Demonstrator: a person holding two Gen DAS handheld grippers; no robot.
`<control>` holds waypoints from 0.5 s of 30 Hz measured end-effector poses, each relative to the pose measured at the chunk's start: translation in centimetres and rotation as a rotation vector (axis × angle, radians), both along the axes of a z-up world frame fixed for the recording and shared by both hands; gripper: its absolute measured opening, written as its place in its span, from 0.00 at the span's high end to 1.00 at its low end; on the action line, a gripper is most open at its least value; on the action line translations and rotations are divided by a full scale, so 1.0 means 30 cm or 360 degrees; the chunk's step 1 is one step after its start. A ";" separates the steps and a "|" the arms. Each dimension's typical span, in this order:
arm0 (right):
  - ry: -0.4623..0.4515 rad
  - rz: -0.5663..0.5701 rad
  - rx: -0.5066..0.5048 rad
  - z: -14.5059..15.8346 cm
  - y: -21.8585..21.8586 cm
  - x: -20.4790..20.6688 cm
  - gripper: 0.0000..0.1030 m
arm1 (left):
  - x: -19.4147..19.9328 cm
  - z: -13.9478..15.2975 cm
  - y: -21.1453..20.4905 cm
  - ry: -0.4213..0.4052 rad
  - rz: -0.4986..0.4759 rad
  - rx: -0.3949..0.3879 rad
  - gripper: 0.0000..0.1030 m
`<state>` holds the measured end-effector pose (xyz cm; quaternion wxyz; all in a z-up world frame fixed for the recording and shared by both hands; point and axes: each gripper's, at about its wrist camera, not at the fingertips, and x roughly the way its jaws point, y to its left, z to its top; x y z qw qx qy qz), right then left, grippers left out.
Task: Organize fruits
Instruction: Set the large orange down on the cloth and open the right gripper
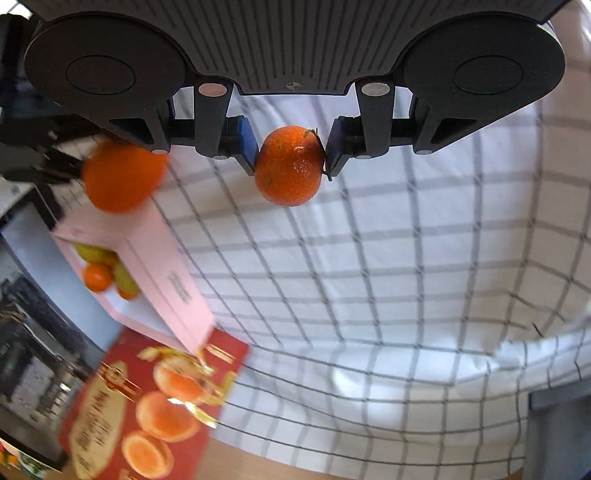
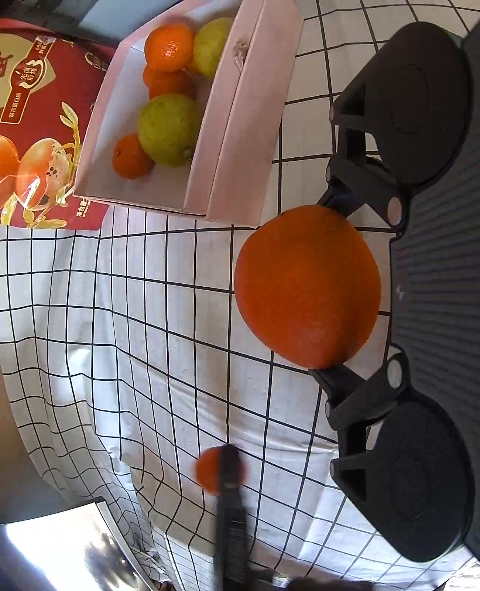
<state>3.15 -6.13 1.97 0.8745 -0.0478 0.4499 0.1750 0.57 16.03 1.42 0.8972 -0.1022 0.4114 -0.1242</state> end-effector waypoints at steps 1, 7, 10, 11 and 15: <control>-0.0008 -0.0001 0.0003 0.000 -0.003 -0.003 0.22 | -0.022 -0.003 -0.020 0.0009 -0.0002 -0.0001 0.57; -0.0094 0.0017 -0.0058 -0.014 -0.052 -0.056 0.20 | -0.090 -0.024 -0.089 0.0045 0.0039 0.0037 0.57; -0.0131 0.0035 -0.0079 -0.022 -0.083 -0.082 0.18 | -0.092 -0.025 -0.095 0.0037 0.0058 0.0045 0.57; -0.0137 0.0035 -0.0079 -0.024 -0.092 -0.088 0.17 | -0.093 -0.025 -0.096 0.0037 0.0063 0.0047 0.57; -0.0159 0.0024 -0.0051 -0.031 -0.110 -0.106 0.09 | -0.093 -0.024 -0.093 0.0048 0.0085 0.0038 0.57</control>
